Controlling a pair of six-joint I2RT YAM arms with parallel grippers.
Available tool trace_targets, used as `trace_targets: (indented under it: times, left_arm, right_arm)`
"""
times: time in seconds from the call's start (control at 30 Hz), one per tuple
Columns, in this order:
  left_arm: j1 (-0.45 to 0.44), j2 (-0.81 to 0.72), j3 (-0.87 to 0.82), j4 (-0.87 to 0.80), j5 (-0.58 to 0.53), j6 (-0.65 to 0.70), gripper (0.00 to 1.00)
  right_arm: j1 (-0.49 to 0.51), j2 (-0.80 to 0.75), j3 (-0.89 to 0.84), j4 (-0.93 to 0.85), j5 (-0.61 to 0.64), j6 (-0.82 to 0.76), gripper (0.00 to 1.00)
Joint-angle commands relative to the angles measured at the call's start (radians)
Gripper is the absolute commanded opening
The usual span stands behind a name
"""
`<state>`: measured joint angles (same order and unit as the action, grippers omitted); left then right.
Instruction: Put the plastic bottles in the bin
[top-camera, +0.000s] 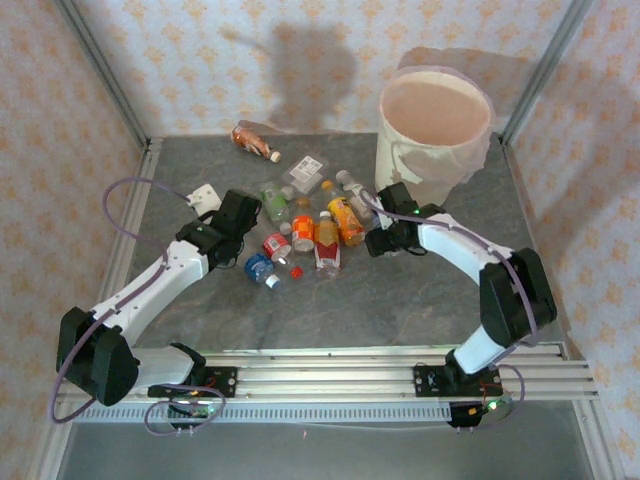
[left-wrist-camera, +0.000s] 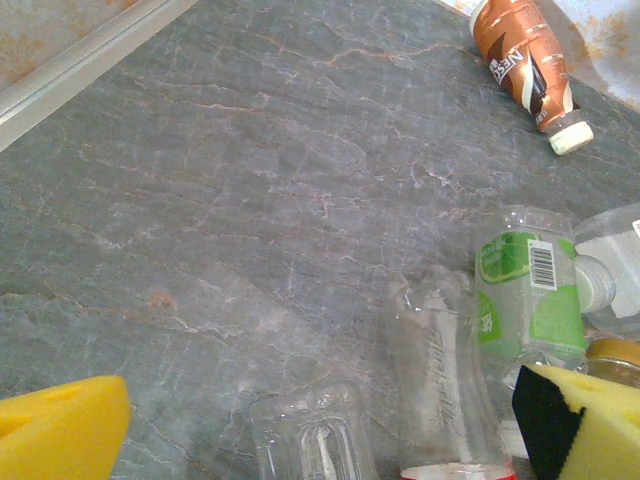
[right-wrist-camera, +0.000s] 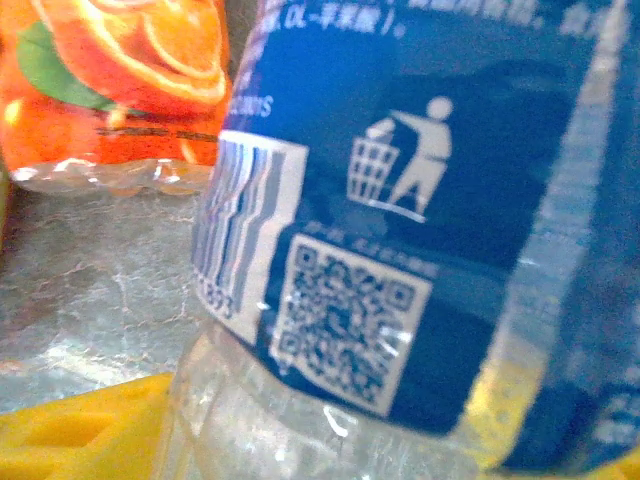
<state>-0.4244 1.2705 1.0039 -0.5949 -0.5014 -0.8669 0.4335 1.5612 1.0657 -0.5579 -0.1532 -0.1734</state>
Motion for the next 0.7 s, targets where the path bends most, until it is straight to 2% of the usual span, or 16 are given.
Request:
trace_targets:
  times: [0.0,0.23,0.33,0.5,0.67]
  left_arm:
    - [0.008,0.015,0.041,-0.023,-0.008,-0.010,1.00]
    - [0.008,0.030,0.056,-0.010,0.033,-0.008,1.00]
    - [0.009,0.032,0.058,0.042,0.101,0.046,1.00]
    - [0.008,0.047,0.076,0.079,0.201,0.098,1.00]
    - [0.008,0.049,0.092,0.040,0.186,0.095,1.00]
  right_arm:
    - [0.007,-0.107,-0.030,0.003,0.000,-0.024,0.45]
    - [0.009,-0.279,-0.079,0.128,-0.124,-0.026,0.39]
    - [0.009,-0.320,-0.082,0.194,-0.179,-0.017,0.37]
    - [0.008,-0.336,-0.058,0.300,-0.203,0.025,0.35]
    - [0.010,-0.323,-0.006,0.411,-0.259,0.050,0.33]
